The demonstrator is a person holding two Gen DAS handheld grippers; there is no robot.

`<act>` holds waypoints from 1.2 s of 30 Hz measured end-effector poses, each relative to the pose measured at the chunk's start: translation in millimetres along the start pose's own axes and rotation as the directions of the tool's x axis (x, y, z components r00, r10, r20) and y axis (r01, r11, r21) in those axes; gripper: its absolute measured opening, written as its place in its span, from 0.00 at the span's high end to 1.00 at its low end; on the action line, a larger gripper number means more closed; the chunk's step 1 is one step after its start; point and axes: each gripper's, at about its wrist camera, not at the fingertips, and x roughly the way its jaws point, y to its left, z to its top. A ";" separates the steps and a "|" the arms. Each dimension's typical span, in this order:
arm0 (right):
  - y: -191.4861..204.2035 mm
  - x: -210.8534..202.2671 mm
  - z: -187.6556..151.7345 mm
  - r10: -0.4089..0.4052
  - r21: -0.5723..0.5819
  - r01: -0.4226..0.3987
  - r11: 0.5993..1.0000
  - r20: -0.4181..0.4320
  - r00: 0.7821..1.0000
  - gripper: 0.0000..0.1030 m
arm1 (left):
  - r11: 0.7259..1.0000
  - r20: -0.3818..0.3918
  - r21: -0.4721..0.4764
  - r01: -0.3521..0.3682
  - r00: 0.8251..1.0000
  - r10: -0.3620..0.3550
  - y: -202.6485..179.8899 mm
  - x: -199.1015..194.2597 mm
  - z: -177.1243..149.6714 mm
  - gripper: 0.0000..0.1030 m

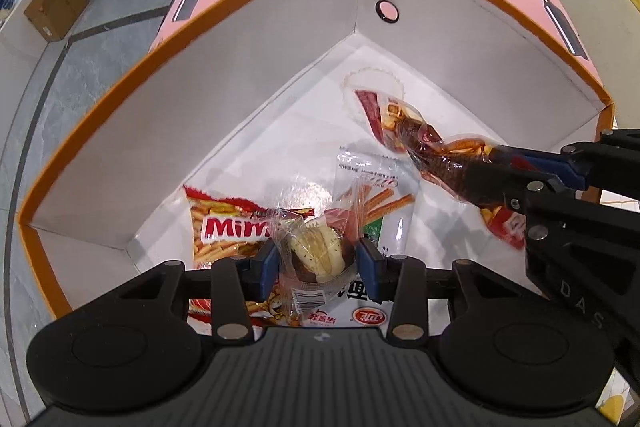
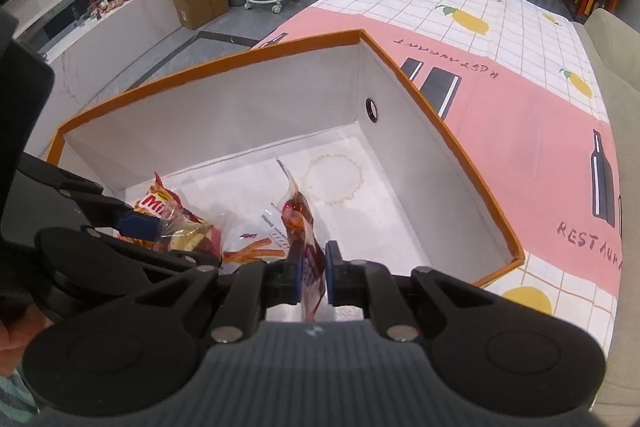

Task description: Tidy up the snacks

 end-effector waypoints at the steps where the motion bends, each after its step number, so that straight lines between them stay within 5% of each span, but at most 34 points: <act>1: 0.0 -0.2 -1.1 -0.003 -0.004 0.003 1.000 -0.002 1.000 0.93 | 1.000 0.000 0.000 -0.003 1.000 0.003 0.3 0.0 -0.1 0.51; 7: 3.0 -3.6 -0.1 -0.024 -0.017 0.024 1.000 -0.004 1.000 0.83 | 1.000 0.014 -0.004 -0.020 1.000 0.020 0.2 -6.6 -3.3 0.43; 11: 3.6 -10.5 -0.7 -0.035 -0.018 0.035 0.999 0.007 0.999 0.77 | 1.000 0.036 -0.004 -0.015 0.999 0.015 -1.2 -17.3 -6.4 0.29; 19: -1.9 -43.4 -7.0 -0.056 0.042 0.052 0.998 0.112 0.992 0.60 | 0.999 0.128 -0.039 -0.005 0.992 0.010 -2.2 -51.6 -19.1 0.27; 27: -7.5 -94.1 -23.7 -0.081 0.118 0.053 0.992 0.240 0.967 0.44 | 0.995 0.337 -0.034 -0.092 0.936 0.098 -24.1 -107.9 -47.8 0.27; 36: -17.7 -141.0 -73.4 -0.141 0.206 0.081 0.975 0.294 0.945 0.38 | 0.999 0.390 0.011 0.031 0.920 -0.033 -44.5 -151.0 -89.4 0.27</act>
